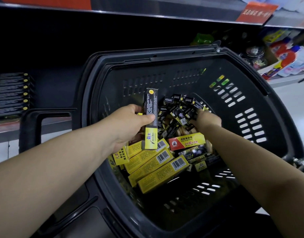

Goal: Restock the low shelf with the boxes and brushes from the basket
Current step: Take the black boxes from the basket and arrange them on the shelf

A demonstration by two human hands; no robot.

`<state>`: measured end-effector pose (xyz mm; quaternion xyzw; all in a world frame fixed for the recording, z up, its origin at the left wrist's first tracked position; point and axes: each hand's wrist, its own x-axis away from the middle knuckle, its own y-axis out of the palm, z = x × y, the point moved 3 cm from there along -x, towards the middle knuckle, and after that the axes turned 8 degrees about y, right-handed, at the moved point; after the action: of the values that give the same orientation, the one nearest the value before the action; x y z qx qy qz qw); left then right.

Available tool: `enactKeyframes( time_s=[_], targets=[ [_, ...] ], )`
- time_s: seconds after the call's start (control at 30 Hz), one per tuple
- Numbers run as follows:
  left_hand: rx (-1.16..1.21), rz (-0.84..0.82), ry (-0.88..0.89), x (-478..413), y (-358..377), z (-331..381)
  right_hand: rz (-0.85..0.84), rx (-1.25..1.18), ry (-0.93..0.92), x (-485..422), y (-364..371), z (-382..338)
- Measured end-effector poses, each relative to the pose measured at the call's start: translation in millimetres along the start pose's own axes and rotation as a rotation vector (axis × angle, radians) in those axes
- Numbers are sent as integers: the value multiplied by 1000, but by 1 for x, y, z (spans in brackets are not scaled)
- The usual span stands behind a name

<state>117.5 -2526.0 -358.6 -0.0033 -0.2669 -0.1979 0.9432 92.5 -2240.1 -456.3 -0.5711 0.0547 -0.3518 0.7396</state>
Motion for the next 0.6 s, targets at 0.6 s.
enactKeyframes(
  time_s=[0.6],
  targets=[
    [-10, -2, -9, 0, -1, 0, -249, -54, -144, 11, -2, 5]
  ],
)
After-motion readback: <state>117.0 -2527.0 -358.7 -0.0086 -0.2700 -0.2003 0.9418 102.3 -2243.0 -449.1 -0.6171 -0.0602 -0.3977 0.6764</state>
